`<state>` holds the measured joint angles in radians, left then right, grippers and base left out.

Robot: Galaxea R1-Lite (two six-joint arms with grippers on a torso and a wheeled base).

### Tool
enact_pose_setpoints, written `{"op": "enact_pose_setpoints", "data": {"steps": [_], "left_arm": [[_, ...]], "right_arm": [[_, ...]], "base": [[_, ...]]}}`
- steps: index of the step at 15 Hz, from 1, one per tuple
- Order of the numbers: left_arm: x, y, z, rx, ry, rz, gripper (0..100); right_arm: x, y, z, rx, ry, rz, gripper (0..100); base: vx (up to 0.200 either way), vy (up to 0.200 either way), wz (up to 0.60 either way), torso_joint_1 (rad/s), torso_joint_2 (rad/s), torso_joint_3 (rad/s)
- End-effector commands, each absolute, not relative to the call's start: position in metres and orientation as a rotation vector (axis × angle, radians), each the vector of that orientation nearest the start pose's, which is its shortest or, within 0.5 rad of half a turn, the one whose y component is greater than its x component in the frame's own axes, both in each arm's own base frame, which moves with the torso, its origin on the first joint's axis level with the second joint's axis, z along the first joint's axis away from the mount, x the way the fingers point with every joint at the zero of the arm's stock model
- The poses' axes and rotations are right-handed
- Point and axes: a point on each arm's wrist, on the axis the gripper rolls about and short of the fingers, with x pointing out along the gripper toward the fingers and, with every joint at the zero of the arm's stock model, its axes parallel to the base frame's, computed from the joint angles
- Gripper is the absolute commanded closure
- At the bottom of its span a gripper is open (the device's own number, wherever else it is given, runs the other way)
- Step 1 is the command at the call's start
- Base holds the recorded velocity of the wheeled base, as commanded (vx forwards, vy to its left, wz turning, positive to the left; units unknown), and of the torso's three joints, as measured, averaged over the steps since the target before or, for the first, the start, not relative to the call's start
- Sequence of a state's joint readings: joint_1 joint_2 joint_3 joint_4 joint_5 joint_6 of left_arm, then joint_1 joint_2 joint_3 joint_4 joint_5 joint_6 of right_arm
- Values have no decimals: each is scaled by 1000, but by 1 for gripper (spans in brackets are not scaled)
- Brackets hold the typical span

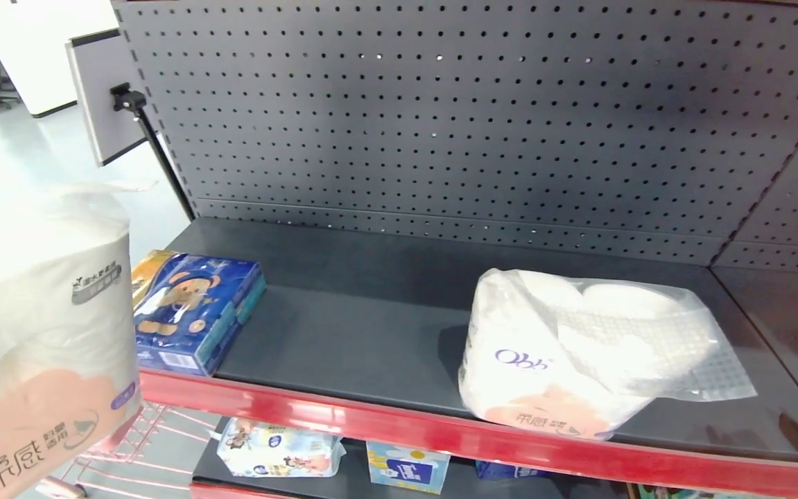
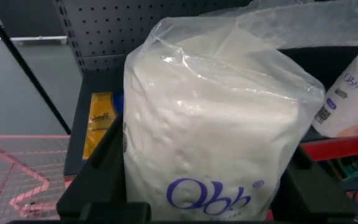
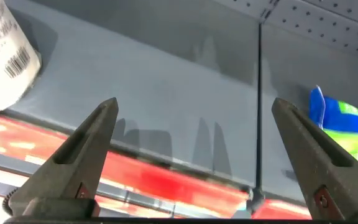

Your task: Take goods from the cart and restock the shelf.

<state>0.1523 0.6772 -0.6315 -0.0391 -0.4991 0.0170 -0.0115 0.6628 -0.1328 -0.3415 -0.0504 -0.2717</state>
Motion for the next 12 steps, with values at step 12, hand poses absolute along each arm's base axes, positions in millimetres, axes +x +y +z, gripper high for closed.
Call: {"op": "enact_pose_setpoints", "data": {"steps": [12], "left_arm": [[46, -4, 253, 53, 3, -339, 100]], "right_arm": [[53, -2, 142, -273, 197, -34, 0]], "base": [[0, 0, -50, 0, 1, 0]]}}
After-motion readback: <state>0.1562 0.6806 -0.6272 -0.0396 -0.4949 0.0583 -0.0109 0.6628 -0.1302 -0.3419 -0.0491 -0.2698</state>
